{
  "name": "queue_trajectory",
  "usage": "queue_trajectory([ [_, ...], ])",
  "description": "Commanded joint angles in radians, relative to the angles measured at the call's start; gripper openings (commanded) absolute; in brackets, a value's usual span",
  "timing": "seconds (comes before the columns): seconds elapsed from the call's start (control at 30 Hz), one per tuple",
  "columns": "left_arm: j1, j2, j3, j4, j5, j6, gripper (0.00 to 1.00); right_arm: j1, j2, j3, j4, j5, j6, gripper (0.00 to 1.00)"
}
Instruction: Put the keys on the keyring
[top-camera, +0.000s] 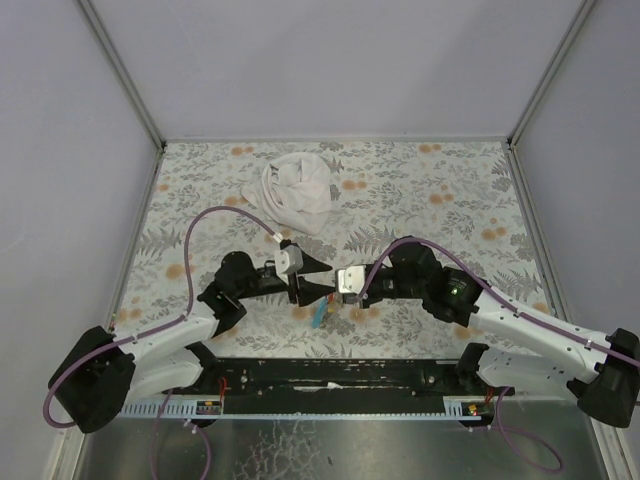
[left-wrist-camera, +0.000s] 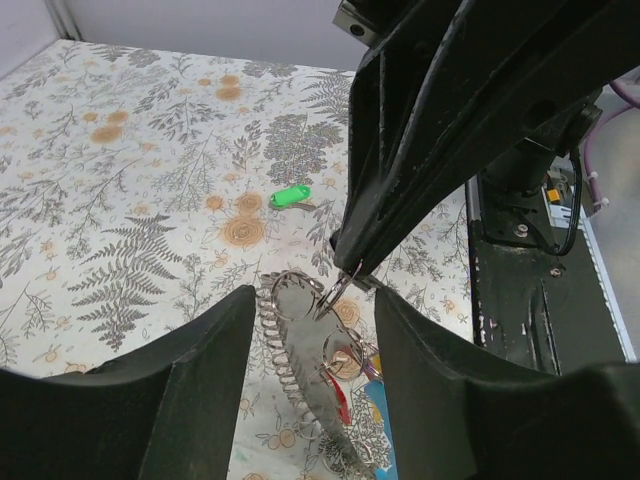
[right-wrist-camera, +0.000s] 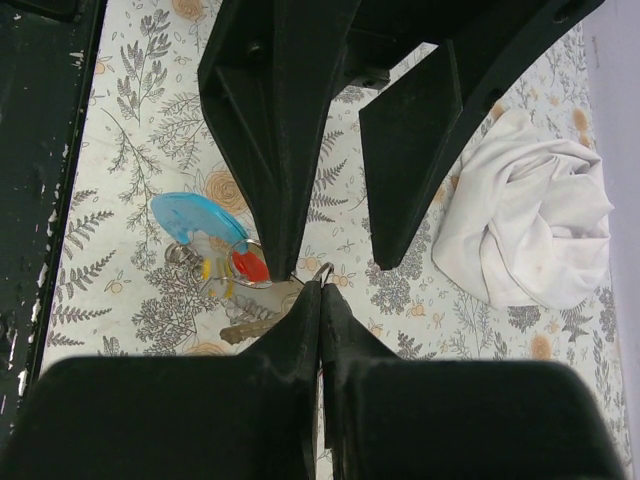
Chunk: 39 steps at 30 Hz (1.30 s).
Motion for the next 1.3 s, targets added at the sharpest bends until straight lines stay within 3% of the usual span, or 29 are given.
queue_trajectory([
  [0.0,0.005,0.020,0.041,-0.003,0.066,0.039,0.48,0.006,0.007,0.060,0.015,-0.032,-0.015,0.00],
  [0.23,0.006,0.027,0.045,-0.038,0.102,0.050,0.24,0.006,-0.003,0.052,0.025,-0.013,-0.012,0.00],
  [0.43,0.005,0.042,0.051,-0.047,0.117,0.049,0.15,0.006,-0.010,0.050,0.030,-0.012,-0.007,0.00],
  [0.6,0.006,0.054,0.060,-0.045,0.126,0.045,0.01,0.006,-0.017,0.047,0.029,-0.017,0.001,0.00],
  [0.97,0.006,-0.014,0.008,-0.009,-0.104,-0.014,0.00,0.006,-0.079,-0.042,0.028,-0.001,0.101,0.00],
  [1.27,0.006,-0.018,-0.022,0.070,-0.154,-0.081,0.00,0.006,-0.052,-0.087,0.069,-0.025,0.146,0.00],
])
